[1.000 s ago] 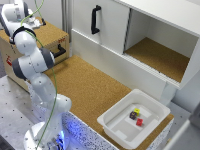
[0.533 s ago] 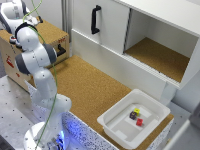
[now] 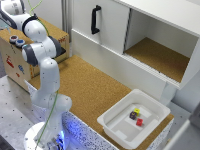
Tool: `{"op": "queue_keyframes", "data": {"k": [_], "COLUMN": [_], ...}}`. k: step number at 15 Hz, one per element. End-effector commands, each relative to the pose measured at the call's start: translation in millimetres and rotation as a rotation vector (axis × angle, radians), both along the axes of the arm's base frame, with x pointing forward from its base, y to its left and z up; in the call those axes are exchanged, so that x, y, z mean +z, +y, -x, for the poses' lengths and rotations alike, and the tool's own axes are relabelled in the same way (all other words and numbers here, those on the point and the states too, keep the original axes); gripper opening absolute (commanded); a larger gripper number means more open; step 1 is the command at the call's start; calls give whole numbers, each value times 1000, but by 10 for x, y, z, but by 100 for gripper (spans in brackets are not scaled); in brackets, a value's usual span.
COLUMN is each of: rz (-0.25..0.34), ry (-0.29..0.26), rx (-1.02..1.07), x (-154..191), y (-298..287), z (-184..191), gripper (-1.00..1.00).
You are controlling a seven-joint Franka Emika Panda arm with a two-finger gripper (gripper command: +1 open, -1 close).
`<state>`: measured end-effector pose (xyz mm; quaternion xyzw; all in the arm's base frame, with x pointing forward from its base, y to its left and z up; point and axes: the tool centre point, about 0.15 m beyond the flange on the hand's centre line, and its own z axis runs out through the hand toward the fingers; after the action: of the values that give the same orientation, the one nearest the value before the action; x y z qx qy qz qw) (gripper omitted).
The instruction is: Push the red button to turn on the red light
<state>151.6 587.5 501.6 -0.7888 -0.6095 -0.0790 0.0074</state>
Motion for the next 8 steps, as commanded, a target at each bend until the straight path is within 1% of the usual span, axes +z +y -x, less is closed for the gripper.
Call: {"op": "queue_keyframes", "data": {"k": [1, 3, 4, 5, 8], "rz": [211, 214, 206, 194, 186], "ry": [44, 24, 16, 22, 17], "rx": [-37, -24, -25, -43, -56], "x": [117, 114, 103, 82, 56], "y": [453, 489, 498, 488, 499], "z": [-100, -121, -138, -184, -270], "gripper": [-100, -100, -100, -100, -100]}}
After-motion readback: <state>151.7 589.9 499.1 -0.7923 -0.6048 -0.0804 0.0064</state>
